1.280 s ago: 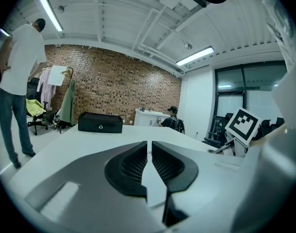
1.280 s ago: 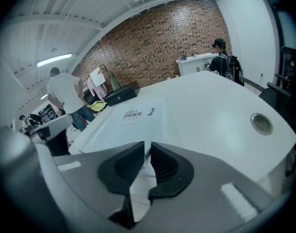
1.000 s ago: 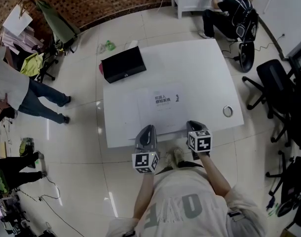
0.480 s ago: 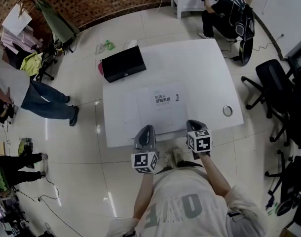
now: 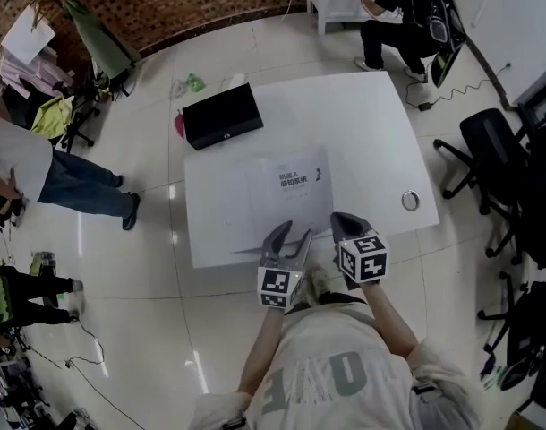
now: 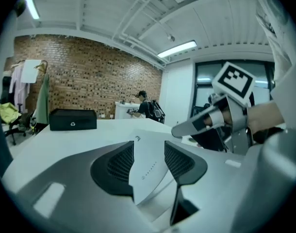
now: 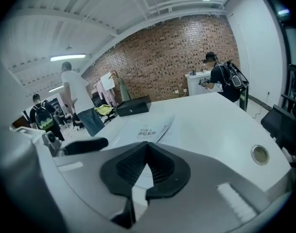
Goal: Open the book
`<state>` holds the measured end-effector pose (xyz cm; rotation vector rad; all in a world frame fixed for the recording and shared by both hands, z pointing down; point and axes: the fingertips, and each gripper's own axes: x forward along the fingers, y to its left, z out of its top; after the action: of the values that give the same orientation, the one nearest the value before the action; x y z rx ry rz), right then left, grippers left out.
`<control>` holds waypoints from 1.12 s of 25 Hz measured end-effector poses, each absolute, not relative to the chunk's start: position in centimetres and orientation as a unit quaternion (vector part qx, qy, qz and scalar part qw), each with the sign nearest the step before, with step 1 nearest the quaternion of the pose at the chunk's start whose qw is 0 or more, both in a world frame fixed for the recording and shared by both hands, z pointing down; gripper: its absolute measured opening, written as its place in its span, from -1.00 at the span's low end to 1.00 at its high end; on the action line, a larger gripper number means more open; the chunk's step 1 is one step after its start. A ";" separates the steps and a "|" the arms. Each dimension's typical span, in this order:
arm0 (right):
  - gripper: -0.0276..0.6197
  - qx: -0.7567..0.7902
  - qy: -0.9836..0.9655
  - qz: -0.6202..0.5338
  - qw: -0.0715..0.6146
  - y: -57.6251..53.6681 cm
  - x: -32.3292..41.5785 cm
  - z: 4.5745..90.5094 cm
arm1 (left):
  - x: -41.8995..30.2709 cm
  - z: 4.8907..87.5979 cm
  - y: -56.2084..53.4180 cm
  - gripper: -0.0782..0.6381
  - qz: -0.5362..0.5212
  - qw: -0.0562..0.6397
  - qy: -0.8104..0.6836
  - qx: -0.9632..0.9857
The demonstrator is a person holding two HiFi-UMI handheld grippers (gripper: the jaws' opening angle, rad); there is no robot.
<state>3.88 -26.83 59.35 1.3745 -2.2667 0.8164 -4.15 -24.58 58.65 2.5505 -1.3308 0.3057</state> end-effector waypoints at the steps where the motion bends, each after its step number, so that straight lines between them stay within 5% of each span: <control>1: -0.90 0.482 -0.809 0.286 0.179 -26.9 3.3 58.7 | -3.3 58.9 -24.5 -0.21 0.121 0.109 -0.444 0.881; 10: -0.90 0.457 -0.830 0.279 0.158 -27.3 0.5 56.2 | 0.4 60.6 -25.2 -0.16 0.194 0.032 -0.407 0.892; 21: -0.90 0.439 -0.843 0.271 0.155 -27.2 -1.2 55.0 | -1.2 57.7 -25.9 -0.24 0.144 0.007 -0.442 0.886; 28: -0.90 0.428 -0.849 0.270 0.154 -26.9 -2.1 54.8 | -2.0 57.7 -25.7 -0.53 0.163 -0.012 -0.463 0.871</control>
<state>-2.14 -26.92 54.78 1.2270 -2.4324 0.7743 -1.98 -25.71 57.66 2.7585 -1.4643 0.5173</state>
